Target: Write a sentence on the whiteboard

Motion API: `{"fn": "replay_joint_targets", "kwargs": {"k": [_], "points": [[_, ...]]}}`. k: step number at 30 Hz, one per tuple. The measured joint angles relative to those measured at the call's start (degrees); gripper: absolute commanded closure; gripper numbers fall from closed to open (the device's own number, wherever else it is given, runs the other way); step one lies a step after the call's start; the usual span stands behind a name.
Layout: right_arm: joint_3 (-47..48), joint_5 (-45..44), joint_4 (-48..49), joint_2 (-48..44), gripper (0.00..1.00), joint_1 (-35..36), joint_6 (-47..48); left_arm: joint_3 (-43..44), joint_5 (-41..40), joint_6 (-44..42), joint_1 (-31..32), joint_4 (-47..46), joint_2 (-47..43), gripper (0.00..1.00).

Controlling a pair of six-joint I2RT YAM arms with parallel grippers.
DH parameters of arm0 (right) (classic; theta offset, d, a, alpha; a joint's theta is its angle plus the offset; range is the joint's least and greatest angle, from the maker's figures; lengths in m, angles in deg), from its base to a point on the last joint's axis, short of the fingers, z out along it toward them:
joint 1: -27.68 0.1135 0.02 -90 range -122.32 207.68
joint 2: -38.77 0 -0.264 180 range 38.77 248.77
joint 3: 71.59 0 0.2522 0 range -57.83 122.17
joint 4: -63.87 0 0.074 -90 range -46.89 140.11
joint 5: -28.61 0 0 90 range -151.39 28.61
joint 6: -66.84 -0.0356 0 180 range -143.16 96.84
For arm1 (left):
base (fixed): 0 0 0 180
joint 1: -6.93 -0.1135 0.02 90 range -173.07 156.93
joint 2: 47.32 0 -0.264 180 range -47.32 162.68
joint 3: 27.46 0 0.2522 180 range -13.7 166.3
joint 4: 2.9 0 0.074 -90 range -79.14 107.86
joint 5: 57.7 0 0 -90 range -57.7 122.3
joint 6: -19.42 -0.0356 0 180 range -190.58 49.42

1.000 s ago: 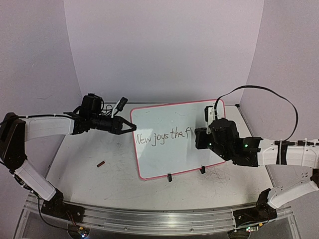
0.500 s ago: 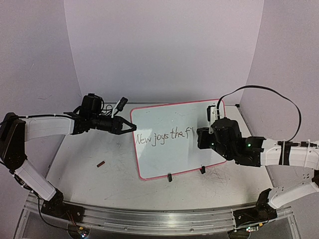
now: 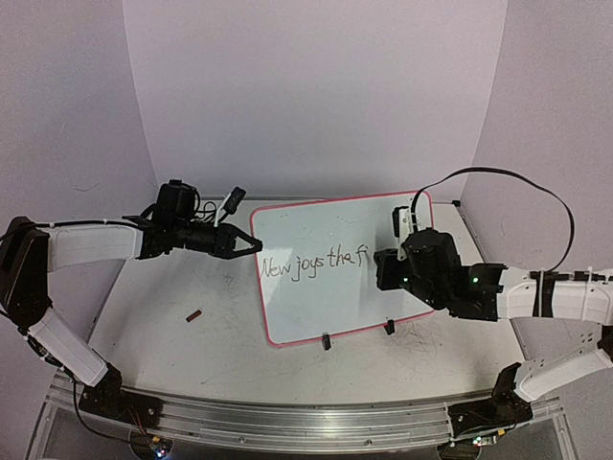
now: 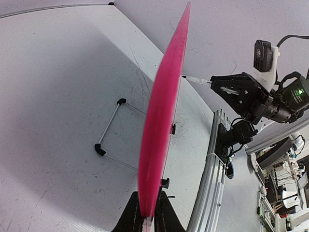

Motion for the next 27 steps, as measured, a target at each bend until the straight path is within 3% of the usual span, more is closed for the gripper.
{"fn": "replay_joint_targets", "kwargs": {"k": [27], "points": [[-0.76,-0.40,-2.58,-2.29,1.00,0.02,-2.09,0.00,-0.01,-0.02,0.08,0.02,0.00,0.92]]}}
